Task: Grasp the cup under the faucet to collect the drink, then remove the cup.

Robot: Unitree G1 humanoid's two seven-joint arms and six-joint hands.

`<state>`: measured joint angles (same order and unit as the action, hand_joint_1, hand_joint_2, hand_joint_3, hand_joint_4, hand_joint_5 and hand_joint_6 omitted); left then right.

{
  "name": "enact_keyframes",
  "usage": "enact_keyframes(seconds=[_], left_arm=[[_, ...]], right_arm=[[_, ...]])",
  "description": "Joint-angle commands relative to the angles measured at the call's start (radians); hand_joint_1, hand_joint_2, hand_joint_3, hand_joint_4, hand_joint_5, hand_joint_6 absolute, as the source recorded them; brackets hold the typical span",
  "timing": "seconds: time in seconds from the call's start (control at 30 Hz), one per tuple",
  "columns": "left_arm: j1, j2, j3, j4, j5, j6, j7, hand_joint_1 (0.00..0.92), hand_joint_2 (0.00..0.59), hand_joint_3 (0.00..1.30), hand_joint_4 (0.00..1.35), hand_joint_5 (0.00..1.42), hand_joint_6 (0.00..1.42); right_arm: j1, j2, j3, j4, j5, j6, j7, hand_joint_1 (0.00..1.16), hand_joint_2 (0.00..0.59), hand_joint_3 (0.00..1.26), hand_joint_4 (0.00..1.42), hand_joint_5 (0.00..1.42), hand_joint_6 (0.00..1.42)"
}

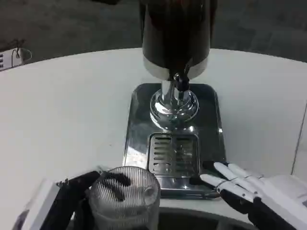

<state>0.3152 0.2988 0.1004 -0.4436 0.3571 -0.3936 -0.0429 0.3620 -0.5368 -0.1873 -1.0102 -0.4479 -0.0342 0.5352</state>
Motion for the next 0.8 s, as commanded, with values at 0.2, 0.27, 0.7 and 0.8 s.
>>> enact_keyframes(seconds=[0.2,0.27,0.7,0.8], left_arm=[[0.008,-0.004,0.009,-0.03,-0.022,-0.004,-0.004,0.458,0.0,1.03,1.11,1.22,1.29],[0.009,-0.004,0.01,-0.033,-0.023,-0.004,-0.003,0.458,0.0,1.03,1.11,1.22,1.29],[0.01,-0.009,0.006,-0.036,-0.016,-0.006,0.0,0.458,0.0,1.03,1.11,1.22,1.29],[-0.006,-0.013,0.002,-0.032,-0.01,0.003,0.002,0.458,0.0,1.03,1.11,1.22,1.29]], right_arm=[[0.012,-0.001,-0.011,-0.006,0.015,-0.005,0.009,0.41,0.49,0.13,0.0,0.0,0.05],[0.012,-0.001,-0.011,-0.009,0.015,-0.006,0.009,0.41,0.49,0.13,0.0,0.0,0.05],[0.04,0.006,-0.036,-0.024,0.027,-0.009,0.004,0.41,0.49,0.13,0.0,0.0,0.05],[0.049,0.008,-0.045,-0.027,0.031,-0.011,0.002,0.41,0.49,0.13,0.0,0.0,0.05]])
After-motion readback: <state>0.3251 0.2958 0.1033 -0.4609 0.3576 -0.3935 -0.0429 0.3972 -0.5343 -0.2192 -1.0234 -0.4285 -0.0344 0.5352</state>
